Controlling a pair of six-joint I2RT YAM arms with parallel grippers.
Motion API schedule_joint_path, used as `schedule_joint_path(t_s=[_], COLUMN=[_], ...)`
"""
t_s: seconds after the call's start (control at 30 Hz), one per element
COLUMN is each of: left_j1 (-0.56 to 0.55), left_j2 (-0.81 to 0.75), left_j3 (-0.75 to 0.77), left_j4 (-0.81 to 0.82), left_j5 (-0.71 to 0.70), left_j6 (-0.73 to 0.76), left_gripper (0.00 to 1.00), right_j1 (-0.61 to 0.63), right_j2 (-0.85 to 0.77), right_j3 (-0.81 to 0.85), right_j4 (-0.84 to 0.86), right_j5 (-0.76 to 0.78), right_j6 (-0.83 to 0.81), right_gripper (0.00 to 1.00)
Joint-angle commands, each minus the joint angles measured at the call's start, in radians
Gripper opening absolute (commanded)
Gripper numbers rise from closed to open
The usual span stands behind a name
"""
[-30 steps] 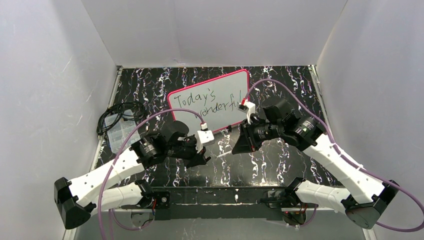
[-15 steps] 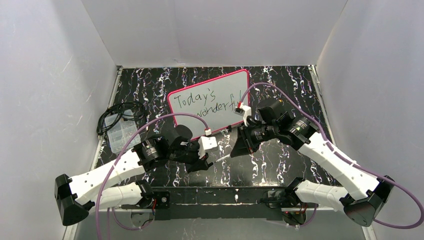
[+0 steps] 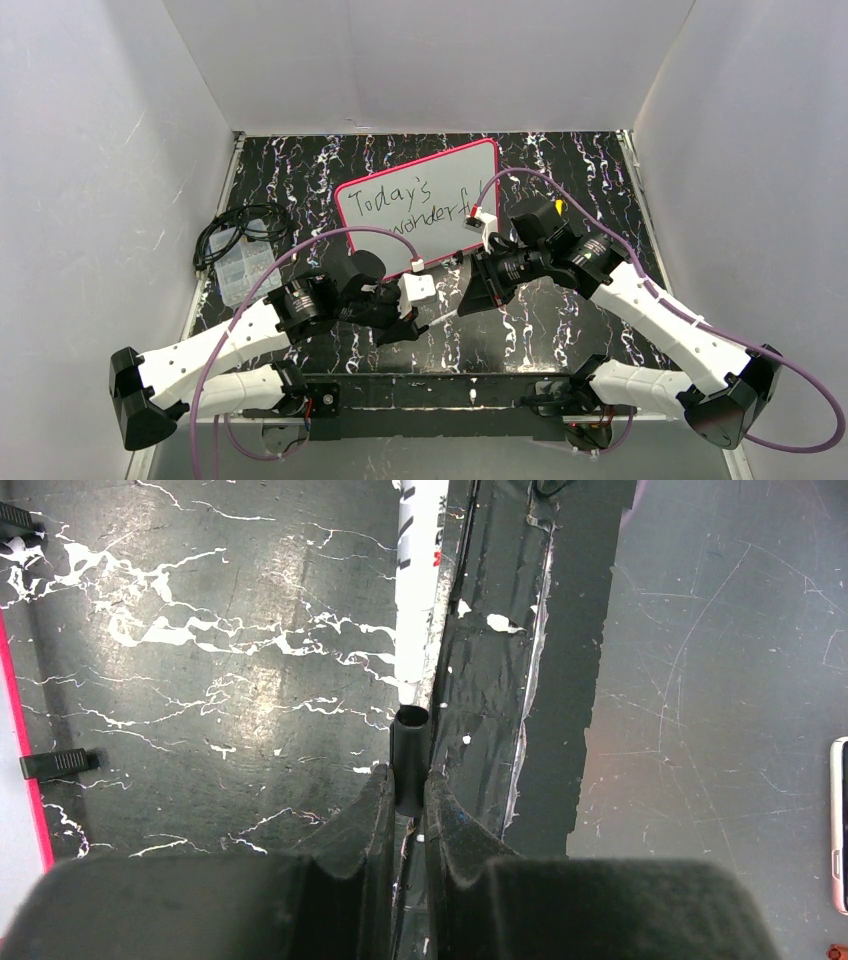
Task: Write a sentence on the whiteboard
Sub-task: Close the whiteboard marker at the center of the board.
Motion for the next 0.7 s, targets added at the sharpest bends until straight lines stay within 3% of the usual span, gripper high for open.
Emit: schedule_joint_path(t_s=[0.0, 0.67], left_j1=[-0.009, -0.036], left_j2=[-0.006, -0.013], left_j3=[-0.012, -0.006], left_j4=[-0.003, 0.040], left_j5=[0.015, 0.016], left_j6=[0.014, 0.013], left_gripper=[0.00, 0.00], right_j1=[-0.003, 0.001], right_j2=[-0.006, 0.013], right_j3=[-0.005, -0.063], right_j4=[0.034, 0.080], right_j5=[-0.031, -0.094], right_j6=[0.007, 0.022], right_gripper=[0.01, 0.01])
